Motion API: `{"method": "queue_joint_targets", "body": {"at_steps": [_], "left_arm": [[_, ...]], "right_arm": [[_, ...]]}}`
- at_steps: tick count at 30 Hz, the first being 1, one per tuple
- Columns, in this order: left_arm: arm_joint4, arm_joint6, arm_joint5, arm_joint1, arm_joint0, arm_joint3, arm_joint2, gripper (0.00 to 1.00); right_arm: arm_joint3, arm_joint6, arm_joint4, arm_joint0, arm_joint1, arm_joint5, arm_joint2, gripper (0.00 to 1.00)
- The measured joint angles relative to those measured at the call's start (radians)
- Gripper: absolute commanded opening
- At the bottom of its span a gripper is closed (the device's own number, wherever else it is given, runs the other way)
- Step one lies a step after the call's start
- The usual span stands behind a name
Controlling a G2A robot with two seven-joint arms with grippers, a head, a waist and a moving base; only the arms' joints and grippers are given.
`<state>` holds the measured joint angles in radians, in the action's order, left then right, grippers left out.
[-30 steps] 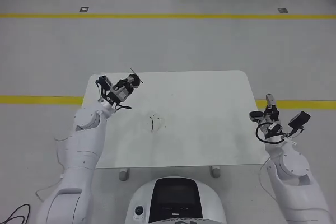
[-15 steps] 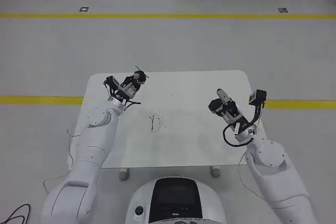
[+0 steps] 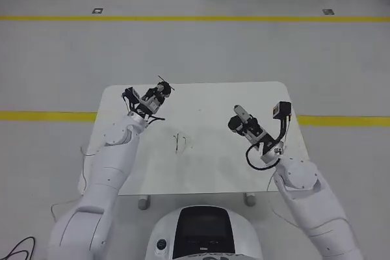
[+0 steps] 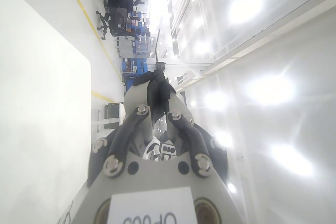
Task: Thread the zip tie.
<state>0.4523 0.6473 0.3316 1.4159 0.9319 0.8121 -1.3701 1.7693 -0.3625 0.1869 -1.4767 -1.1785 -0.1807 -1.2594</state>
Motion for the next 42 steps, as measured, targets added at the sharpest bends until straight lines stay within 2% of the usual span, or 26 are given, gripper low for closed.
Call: {"method": "queue_joint_targets", "body": {"at_steps": [3,8,14,16,18,23,32,35,42], "left_arm": [[0.007,0.002,-0.014,-0.005,0.036,0.047,0.0,0.0],[0.037,0.034,-0.043,-0.019,0.132,0.161,-0.015,0.0],[0.045,-0.014,-0.088,-0.032,0.269,0.336,-0.031,0.0],[0.042,-0.028,-0.105,-0.036,0.308,0.383,-0.03,0.0],[0.037,-0.04,-0.114,-0.038,0.331,0.411,-0.026,0.0],[0.013,-0.064,-0.127,-0.041,0.359,0.451,-0.007,0.0],[0.015,-0.065,-0.126,-0.041,0.36,0.453,-0.006,0.0],[0.069,-0.083,-0.148,-0.038,0.373,0.465,0.003,0.0],[0.138,-0.06,-0.177,-0.044,0.415,0.501,0.0,0.0]], "right_arm": [[-0.022,-0.022,-0.027,0.013,-0.001,0.0,0.015,1.0],[-0.097,-0.067,-0.073,0.068,-0.009,-0.025,0.071,1.0],[-0.179,-0.065,-0.086,0.144,-0.032,-0.052,0.17,1.0],[-0.196,-0.063,-0.089,0.163,-0.04,-0.056,0.204,1.0],[-0.209,-0.059,-0.091,0.175,-0.047,-0.057,0.231,1.0],[-0.226,-0.044,-0.079,0.192,-0.058,-0.061,0.264,1.0],[-0.22,-0.04,-0.078,0.189,-0.058,-0.062,0.263,1.0],[-0.213,-0.025,-0.082,0.185,-0.061,-0.089,0.264,1.0],[-0.318,-0.052,-0.071,0.273,-0.09,-0.1,0.34,1.0]]}}
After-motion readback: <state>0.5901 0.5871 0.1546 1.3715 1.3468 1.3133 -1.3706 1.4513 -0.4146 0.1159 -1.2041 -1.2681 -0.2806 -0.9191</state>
